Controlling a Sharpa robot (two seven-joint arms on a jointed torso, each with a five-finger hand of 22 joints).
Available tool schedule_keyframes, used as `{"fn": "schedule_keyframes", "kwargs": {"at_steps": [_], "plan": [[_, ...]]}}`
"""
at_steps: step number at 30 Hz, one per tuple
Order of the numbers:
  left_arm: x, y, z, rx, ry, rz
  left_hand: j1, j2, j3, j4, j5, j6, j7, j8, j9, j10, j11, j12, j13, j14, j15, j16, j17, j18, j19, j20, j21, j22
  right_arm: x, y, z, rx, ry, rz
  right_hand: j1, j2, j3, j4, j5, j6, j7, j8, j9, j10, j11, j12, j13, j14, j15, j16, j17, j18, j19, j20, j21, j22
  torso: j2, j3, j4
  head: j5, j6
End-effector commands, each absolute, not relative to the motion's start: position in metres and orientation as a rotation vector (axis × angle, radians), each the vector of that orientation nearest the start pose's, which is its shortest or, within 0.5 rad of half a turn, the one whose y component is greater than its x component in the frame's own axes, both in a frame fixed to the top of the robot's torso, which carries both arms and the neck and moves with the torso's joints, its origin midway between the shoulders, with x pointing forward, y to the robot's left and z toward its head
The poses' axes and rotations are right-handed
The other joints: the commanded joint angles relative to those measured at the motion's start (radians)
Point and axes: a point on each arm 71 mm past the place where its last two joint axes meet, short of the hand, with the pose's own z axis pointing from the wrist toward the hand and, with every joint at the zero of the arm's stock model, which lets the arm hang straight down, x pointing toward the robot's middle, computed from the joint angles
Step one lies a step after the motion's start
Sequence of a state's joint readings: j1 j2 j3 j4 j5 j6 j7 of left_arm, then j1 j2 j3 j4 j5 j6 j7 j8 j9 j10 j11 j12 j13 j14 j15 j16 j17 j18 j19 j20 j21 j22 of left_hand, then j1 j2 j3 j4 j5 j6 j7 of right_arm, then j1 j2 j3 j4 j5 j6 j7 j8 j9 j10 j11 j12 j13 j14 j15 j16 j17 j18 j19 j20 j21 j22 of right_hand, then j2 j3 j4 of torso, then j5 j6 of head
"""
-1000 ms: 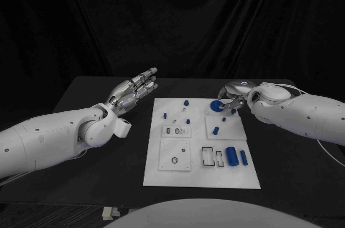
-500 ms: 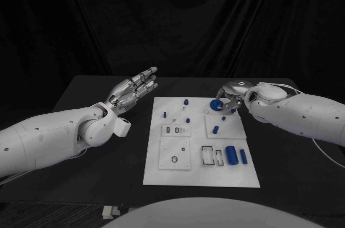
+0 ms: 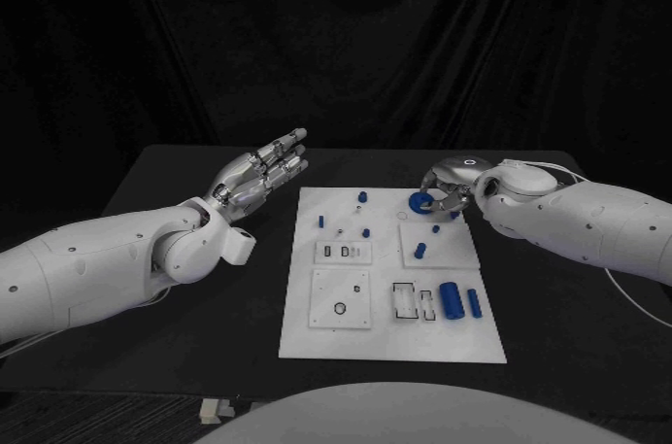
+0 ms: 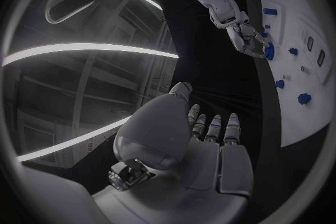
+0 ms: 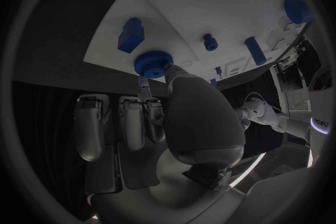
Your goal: Assemble the parts on the task board
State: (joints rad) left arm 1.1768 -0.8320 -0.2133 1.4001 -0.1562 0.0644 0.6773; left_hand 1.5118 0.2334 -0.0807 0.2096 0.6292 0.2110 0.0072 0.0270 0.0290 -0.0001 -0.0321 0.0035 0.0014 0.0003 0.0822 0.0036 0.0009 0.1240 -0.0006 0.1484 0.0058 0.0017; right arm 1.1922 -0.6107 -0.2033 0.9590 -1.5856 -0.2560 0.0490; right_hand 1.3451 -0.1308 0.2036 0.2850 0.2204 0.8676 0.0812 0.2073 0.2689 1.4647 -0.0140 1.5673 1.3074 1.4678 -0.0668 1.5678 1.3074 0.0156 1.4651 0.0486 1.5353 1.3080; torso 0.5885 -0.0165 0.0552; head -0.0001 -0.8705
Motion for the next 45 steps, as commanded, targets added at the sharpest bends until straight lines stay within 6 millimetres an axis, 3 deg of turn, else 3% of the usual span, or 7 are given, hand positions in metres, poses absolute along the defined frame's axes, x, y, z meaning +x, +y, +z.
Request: {"fn": "schedule_keyframes", "kwargs": {"at_steps": [1,8,15,25,31,45], "plan": [[0.467,0.221,-0.234,-0.802,1.518,-1.868,0.009,0.003,0.008,-0.001,0.004,0.000,0.006,0.003,0.000,0.000,0.010,-0.003,-0.001,0.000,0.006,-0.004,-0.001,0.012,0.001,0.006,-0.006,-0.002,0.545,-0.250,-0.275,-0.391,1.834,0.319,0.020,0.004,0.010,-0.005,0.034,0.022,-0.004,0.012,0.009,0.106,0.007,0.004,0.263,0.103,0.006,0.003,0.263,-0.002,0.071,0.005,-0.007,0.243,0.000,0.0000,-0.0004,0.000,-0.001],[0.467,0.221,-0.235,-0.803,1.520,-1.867,0.009,0.003,0.008,-0.001,0.004,0.000,0.006,0.003,0.000,0.000,0.010,-0.003,-0.001,0.000,0.006,-0.004,-0.001,0.012,0.001,0.006,-0.006,-0.002,0.544,-0.250,-0.273,-0.392,1.806,0.333,0.056,0.015,0.026,-0.029,0.092,0.060,-0.008,0.030,0.022,0.106,0.004,0.004,0.263,0.103,0.002,0.003,0.263,-0.001,0.069,0.002,-0.011,0.242,0.000,0.0002,0.0001,0.003,-0.002],[0.467,0.223,-0.235,-0.805,1.521,-1.864,0.009,0.003,0.008,-0.001,0.004,0.000,0.006,0.003,0.000,0.000,0.010,-0.003,-0.001,0.000,0.006,-0.004,-0.001,0.012,0.001,0.006,-0.006,-0.002,0.542,-0.247,-0.269,-0.392,1.772,0.355,0.065,0.020,0.032,-0.037,0.109,0.073,-0.009,0.036,0.027,0.106,0.003,0.004,0.263,0.103,0.000,0.003,0.263,-0.001,0.069,0.000,-0.012,0.242,0.000,-0.0001,0.0000,0.004,-0.002],[0.467,0.223,-0.235,-0.807,1.524,-1.863,0.010,0.004,0.011,-0.003,0.005,0.000,0.008,0.003,0.000,0.000,0.012,-0.003,-0.001,0.000,0.007,-0.004,-0.001,0.013,0.001,0.009,-0.006,-0.002,0.545,-0.230,-0.244,-0.401,1.691,0.410,0.067,0.021,0.032,-0.039,0.113,0.077,-0.008,0.038,0.029,0.106,0.004,0.004,0.263,0.103,0.001,0.003,0.263,-0.001,0.068,0.000,-0.012,0.242,-0.001,-0.0004,-0.0007,0.003,-0.002],[0.467,0.222,-0.236,-0.808,1.529,-1.864,0.011,0.004,0.012,-0.004,0.005,0.000,0.008,0.003,0.000,0.000,0.014,-0.003,-0.001,0.000,0.009,-0.004,-0.001,0.013,0.001,0.010,-0.006,-0.002,0.542,-0.208,-0.235,-0.418,1.695,0.467,0.068,0.018,0.032,-0.041,0.117,0.075,-0.005,0.036,0.029,0.106,0.005,0.004,0.263,0.103,0.002,0.003,0.263,0.000,0.067,0.000,-0.014,0.241,0.000,-0.0002,0.0002,0.005,-0.002],[0.467,0.221,-0.236,-0.809,1.539,-1.867,0.011,0.004,0.014,-0.006,0.006,0.000,0.009,0.003,0.000,0.000,0.017,-0.003,-0.001,0.000,0.010,-0.004,-0.001,0.014,0.001,0.012,-0.006,-0.002,0.540,-0.159,-0.238,-0.491,1.752,0.542,0.065,0.020,0.033,-0.039,0.117,0.068,0.000,0.030,0.027,0.106,0.009,0.004,0.263,0.103,0.005,0.003,0.263,0.001,0.064,0.002,-0.019,0.240,0.000,0.0004,0.0008,0.001,-0.002]]}}
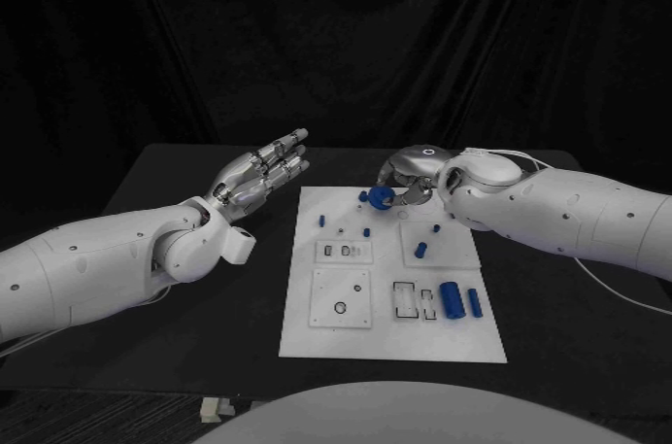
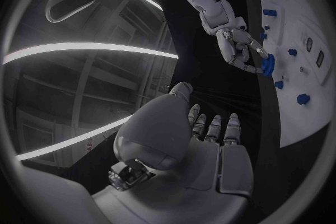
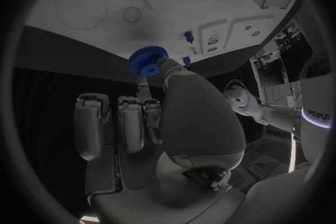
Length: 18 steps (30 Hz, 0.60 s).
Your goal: Assemble the parts on the task board
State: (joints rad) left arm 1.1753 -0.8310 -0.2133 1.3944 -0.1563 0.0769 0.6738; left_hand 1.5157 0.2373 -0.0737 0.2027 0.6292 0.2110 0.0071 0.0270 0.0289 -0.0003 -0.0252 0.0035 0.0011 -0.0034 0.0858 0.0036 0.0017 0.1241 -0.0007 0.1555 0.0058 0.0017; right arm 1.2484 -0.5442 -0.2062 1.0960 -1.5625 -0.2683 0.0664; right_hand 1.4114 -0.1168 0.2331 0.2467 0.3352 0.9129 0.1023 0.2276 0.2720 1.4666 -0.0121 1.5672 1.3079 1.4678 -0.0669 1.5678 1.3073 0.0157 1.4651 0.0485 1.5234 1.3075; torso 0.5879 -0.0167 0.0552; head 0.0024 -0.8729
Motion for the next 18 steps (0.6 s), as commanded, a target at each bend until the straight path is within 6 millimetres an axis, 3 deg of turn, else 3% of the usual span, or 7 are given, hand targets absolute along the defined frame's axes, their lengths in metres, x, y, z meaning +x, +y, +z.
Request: {"fn": "schedule_keyframes", "kwargs": {"at_steps": [1,18], "plan": [[0.467,0.220,-0.236,-0.809,1.540,-1.868,0.007,0.000,0.007,0.001,0.006,0.000,0.009,0.003,0.000,0.000,0.010,-0.004,-0.001,0.003,0.007,-0.004,-0.002,0.014,0.001,0.005,-0.006,-0.002,0.540,-0.156,-0.238,-0.496,1.755,0.544,-0.002,0.006,0.003,-0.001,0.002,0.023,-0.021,0.010,0.024,0.104,0.007,0.004,0.263,0.103,0.005,0.003,0.263,0.001,0.064,0.002,-0.007,0.240,0.001,0.0005,0.0007,-0.001,0.000],[0.468,0.218,-0.237,-0.810,1.550,-1.873,0.007,0.000,0.008,0.000,0.006,0.000,0.010,0.003,0.000,0.000,0.012,-0.004,-0.001,0.003,0.007,-0.004,-0.002,0.014,0.001,0.006,-0.006,-0.002,0.546,-0.132,-0.247,-0.528,1.806,0.543,-0.002,0.009,0.008,-0.004,-0.006,0.001,-0.014,-0.012,0.015,0.104,0.014,0.004,0.263,0.103,0.013,0.003,0.263,0.005,0.053,0.009,-0.021,0.235,0.001,0.0002,0.0004,-0.006,0.000]]}}
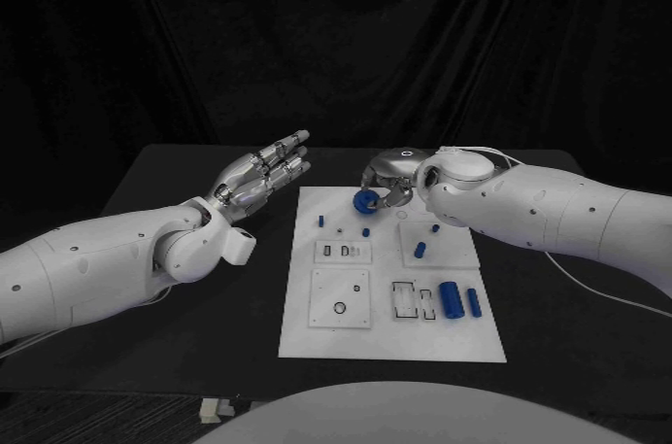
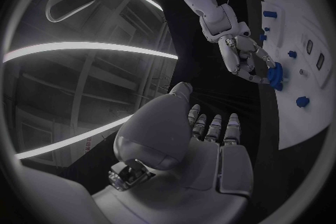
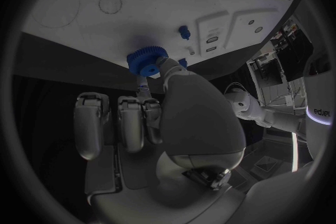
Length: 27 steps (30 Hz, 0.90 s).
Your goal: Assemble the parts on the task board
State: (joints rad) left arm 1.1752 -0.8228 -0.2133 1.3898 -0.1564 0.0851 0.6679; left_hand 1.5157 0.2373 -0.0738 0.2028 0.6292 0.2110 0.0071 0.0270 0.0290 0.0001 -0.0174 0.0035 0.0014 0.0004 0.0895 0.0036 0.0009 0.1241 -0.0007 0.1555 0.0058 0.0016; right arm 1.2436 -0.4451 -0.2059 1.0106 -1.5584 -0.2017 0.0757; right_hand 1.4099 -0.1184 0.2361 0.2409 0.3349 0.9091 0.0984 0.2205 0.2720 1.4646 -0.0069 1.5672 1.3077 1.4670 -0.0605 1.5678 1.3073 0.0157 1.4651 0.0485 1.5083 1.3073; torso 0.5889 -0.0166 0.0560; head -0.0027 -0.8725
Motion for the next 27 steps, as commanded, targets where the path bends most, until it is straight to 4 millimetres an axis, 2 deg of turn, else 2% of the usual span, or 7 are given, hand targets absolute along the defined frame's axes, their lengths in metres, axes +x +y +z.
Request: {"fn": "schedule_keyframes", "kwargs": {"at_steps": [1,21,24,27], "plan": [[0.468,0.218,-0.237,-0.810,1.551,-1.873,0.007,0.000,0.008,0.000,0.006,0.000,0.010,0.003,0.000,0.000,0.004,-0.003,-0.001,0.000,0.003,-0.004,-0.001,0.014,0.001,0.006,-0.006,-0.002,0.547,-0.131,-0.248,-0.528,1.808,0.542,-0.001,0.011,0.005,0.001,-0.007,0.003,-0.009,-0.008,0.014,0.106,0.009,0.004,0.263,0.104,0.008,0.003,0.264,0.006,0.050,0.009,-0.009,0.234,0.000,0.0000,-0.0004,0.000,0.000],[0.468,0.217,-0.237,-0.809,1.554,-1.878,0.007,0.001,0.011,-0.002,0.007,-0.001,0.011,0.003,0.000,0.000,0.007,-0.003,-0.001,0.000,0.004,-0.004,-0.001,0.015,0.001,0.008,-0.006,-0.002,0.546,-0.118,-0.255,-0.543,1.827,0.552,-0.003,0.012,0.007,-0.003,-0.024,-0.012,-0.007,-0.029,0.006,0.106,0.011,0.004,0.263,0.104,0.012,0.003,0.264,0.010,0.038,0.014,-0.026,0.228,0.000,0.0004,-0.0011,-0.002,0.000],[0.468,0.217,-0.237,-0.809,1.554,-1.879,0.007,0.001,0.011,-0.002,0.007,-0.001,0.011,0.003,0.000,0.000,0.007,-0.003,-0.001,0.000,0.004,-0.004,-0.001,0.015,0.001,0.008,-0.006,-0.002,0.546,-0.116,-0.255,-0.545,1.829,0.555,-0.004,0.012,0.008,-0.005,-0.028,-0.020,-0.007,-0.038,0.003,0.106,0.011,0.004,0.263,0.104,0.012,0.003,0.264,0.012,0.035,0.016,-0.030,0.226,0.001,0.0000,-0.0006,-0.001,0.000],[0.468,0.217,-0.237,-0.809,1.554,-1.879,0.007,0.001,0.011,-0.002,0.007,-0.001,0.011,0.003,0.000,0.000,0.007,-0.003,-0.001,0.000,0.004,-0.004,-0.001,0.015,0.001,0.008,-0.006,-0.002,0.545,-0.115,-0.256,-0.548,1.833,0.557,-0.008,0.011,0.009,-0.007,-0.039,-0.047,-0.009,-0.064,-0.009,0.106,0.010,0.004,0.263,0.104,0.012,0.003,0.264,0.014,0.028,0.017,-0.040,0.223,0.000,-0.0003,0.0002,-0.002,0.000]]}}
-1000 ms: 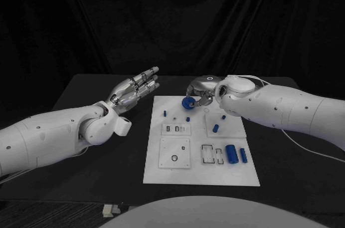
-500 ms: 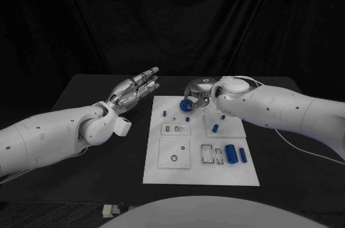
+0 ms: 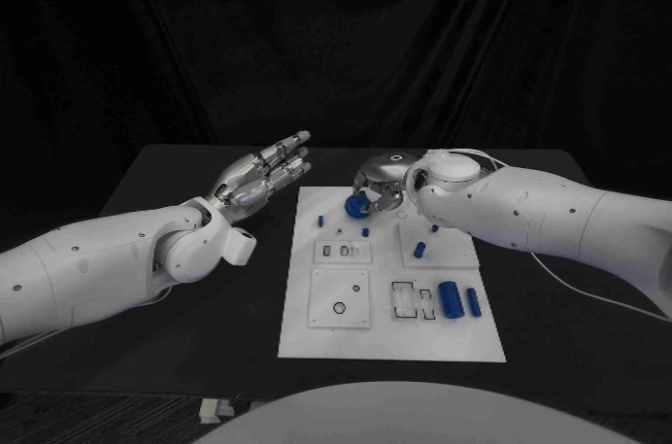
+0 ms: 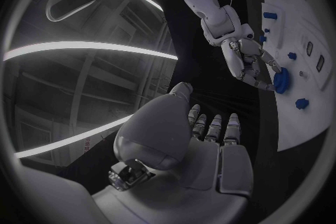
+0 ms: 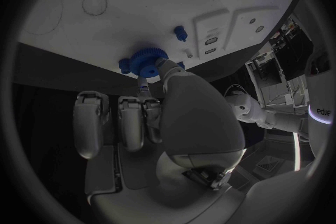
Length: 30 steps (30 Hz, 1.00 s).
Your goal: Assemble the parts on the task board
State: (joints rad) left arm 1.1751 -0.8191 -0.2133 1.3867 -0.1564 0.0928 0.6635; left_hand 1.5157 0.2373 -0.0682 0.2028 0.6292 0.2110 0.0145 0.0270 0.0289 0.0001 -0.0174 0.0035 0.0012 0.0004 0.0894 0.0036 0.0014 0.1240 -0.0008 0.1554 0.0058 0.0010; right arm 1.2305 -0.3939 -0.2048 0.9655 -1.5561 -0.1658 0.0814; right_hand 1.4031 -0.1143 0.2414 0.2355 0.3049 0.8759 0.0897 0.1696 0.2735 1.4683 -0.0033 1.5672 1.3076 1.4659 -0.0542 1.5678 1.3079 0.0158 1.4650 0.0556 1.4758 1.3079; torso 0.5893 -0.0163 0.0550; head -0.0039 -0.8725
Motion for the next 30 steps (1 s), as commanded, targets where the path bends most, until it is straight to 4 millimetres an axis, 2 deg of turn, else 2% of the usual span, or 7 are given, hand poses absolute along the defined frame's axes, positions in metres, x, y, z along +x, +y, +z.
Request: {"fn": "schedule_keyframes", "kwargs": {"at_steps": [1,7,11,14,16,17,30], "plan": [[0.468,0.217,-0.237,-0.809,1.553,-1.878,0.007,0.001,0.005,-0.002,0.007,-0.001,0.004,0.003,0.000,0.000,0.007,-0.004,-0.001,0.000,0.004,-0.004,-0.001,0.015,0.001,0.008,-0.006,-0.001,0.545,-0.114,-0.256,-0.549,1.834,0.557,-0.003,0.006,0.003,-0.002,-0.019,-0.024,-0.002,-0.021,-0.015,0.103,0.005,0.004,0.263,0.105,0.006,0.003,0.263,0.015,0.026,0.009,-0.011,0.221,0.000,-0.0006,0.0010,-0.001,0.000],[0.468,0.217,-0.238,-0.809,1.552,-1.878,0.007,0.001,0.006,-0.002,0.007,-0.002,0.004,0.003,0.000,0.000,0.008,-0.004,-0.001,0.000,0.005,-0.004,-0.001,0.015,0.001,0.009,-0.006,-0.001,0.545,-0.114,-0.256,-0.548,1.837,0.555,-0.013,0.005,-0.003,-0.003,-0.058,-0.060,-0.004,-0.053,-0.034,0.103,0.003,0.004,0.263,0.105,0.003,0.003,0.263,0.012,0.035,0.007,-0.001,0.226,0.000,-0.0006,0.0004,0.001,0.000],[0.468,0.217,-0.238,-0.809,1.552,-1.877,0.007,0.001,0.006,-0.002,0.007,-0.002,0.004,0.003,0.000,0.000,0.008,-0.004,-0.001,0.000,0.005,-0.004,-0.001,0.015,0.001,0.009,-0.006,-0.001,0.545,-0.116,-0.256,-0.545,1.833,0.553,-0.025,0.005,-0.016,-0.001,-0.106,-0.122,-0.007,-0.093,-0.063,0.103,0.001,0.004,0.263,0.105,0.002,0.003,0.263,0.012,0.035,0.006,-0.003,0.226,-0.001,-0.0004,0.0004,0.001,0.000],[0.468,0.218,-0.238,-0.810,1.552,-1.877,0.007,0.001,0.006,-0.002,0.007,-0.002,0.004,0.003,0.000,0.000,0.008,-0.004,-0.001,0.000,0.005,-0.004,-0.001,0.015,0.001,0.009,-0.006,-0.001,0.545,-0.117,-0.256,-0.543,1.830,0.553,-0.030,0.006,-0.021,0.000,-0.119,-0.150,-0.012,-0.103,-0.077,0.103,-0.002,0.004,0.263,0.105,0.000,0.003,0.263,0.012,0.035,0.004,-0.004,0.226,-0.001,-0.0005,0.0004,0.001,0.000],[0.468,0.218,-0.238,-0.810,1.551,-1.876,0.007,0.001,0.007,-0.003,0.007,-0.003,0.005,0.003,0.000,0.000,0.008,-0.004,-0.001,0.000,0.005,-0.004,-0.001,0.016,0.001,0.009,-0.006,-0.001,0.546,-0.118,-0.256,-0.541,1.826,0.554,-0.033,0.007,-0.026,0.002,-0.130,-0.225,-0.018,-0.112,-0.103,0.103,-0.007,0.004,0.263,0.105,-0.004,0.003,0.263,0.014,0.031,0.002,-0.009,0.224,-0.001,-0.0004,0.0002,0.002,0.000],[0.468,0.218,-0.238,-0.810,1.551,-1.876,0.007,0.001,0.007,-0.003,0.007,-0.003,0.005,0.003,0.000,0.000,0.008,-0.004,-0.001,0.000,0.005,-0.004,-0.001,0.016,0.001,0.009,-0.006,-0.001,0.546,-0.119,-0.255,-0.540,1.821,0.555,-0.035,0.007,-0.028,0.002,-0.132,-0.241,-0.020,-0.113,-0.110,0.103,-0.009,0.004,0.263,0.105,-0.005,0.003,0.263,0.015,0.029,0.001,-0.013,0.223,-0.001,-0.0005,0.0003,0.002,0.000],[0.468,0.220,-0.239,-0.814,1.552,-1.871,0.007,0.001,0.007,-0.003,0.007,-0.003,0.005,0.003,0.000,0.000,0.008,-0.004,-0.001,0.000,0.005,-0.004,-0.001,0.016,0.001,0.009,-0.006,-0.001,0.544,-0.135,-0.252,-0.519,1.765,0.564,-0.057,0.010,-0.042,0.022,-0.164,-0.241,-0.023,-0.106,-0.125,0.103,-0.012,0.004,0.263,0.105,-0.009,0.003,0.263,0.019,0.017,-0.004,-0.030,0.217,-0.001,-0.0002,-0.0007,0.005,0.000]]}}
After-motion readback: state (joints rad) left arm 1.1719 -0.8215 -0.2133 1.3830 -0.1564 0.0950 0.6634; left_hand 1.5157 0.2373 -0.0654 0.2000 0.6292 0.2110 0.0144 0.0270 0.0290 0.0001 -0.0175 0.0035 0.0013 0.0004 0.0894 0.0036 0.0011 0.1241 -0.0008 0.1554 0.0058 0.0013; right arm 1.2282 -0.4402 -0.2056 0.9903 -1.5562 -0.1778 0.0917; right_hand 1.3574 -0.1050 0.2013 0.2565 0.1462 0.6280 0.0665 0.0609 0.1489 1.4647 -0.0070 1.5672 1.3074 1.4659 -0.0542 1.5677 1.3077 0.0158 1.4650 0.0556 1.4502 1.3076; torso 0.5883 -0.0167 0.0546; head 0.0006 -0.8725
